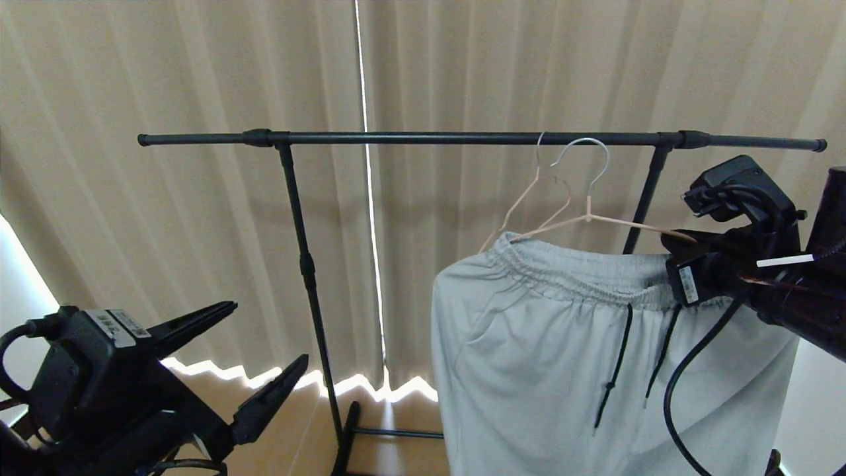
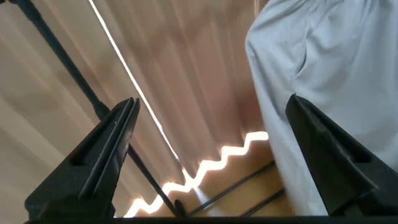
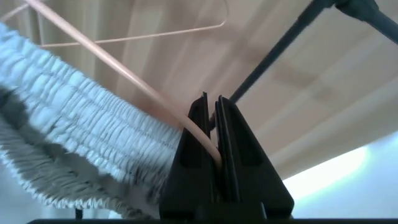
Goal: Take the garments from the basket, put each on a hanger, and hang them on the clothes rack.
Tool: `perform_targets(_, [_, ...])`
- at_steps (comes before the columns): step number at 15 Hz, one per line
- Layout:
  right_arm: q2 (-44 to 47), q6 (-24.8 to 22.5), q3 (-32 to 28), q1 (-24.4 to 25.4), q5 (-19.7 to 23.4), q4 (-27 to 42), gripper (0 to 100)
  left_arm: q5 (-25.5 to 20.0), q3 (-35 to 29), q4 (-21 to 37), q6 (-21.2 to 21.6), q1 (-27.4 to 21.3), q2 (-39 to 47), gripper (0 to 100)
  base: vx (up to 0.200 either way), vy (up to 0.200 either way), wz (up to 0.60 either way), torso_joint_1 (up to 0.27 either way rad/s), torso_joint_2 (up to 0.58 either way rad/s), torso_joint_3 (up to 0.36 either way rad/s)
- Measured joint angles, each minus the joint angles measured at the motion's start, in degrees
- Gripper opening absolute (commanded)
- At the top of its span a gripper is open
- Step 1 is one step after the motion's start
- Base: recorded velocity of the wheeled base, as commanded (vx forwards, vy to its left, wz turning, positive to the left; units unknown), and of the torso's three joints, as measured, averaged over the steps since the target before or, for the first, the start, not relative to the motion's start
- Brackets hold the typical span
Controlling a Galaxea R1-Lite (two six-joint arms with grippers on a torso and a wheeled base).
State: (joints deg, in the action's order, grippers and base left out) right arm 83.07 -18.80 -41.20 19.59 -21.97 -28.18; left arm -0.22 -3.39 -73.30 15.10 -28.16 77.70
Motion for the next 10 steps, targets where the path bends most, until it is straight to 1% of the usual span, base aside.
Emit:
perform_targets(2, [-0.52,0.02,0.57,0.00,-0.74,-0.02,0,-0.02,-0.93,-0.16,-0.30,2.83,0.05,100,0.000,0.000,0.00,0.000,0.00,0.000])
perform_targets(6, [-1.23,1.12,1.33,-0.88,-0.94,-0.55,0,-0.05,-2.50,-0.22,-0.39,6.63,1.54,100,0.000,0.000,0.00,0.000,0.00,0.000])
perform_targets(10, [-1.56,1.32,2.23,-0.88,-0.91,-0.71,0,-0.05,-2.69,-0.22,-0.11,7.63,2.39,100,0.000,0.000,0.00,0.000,0.00,0.000])
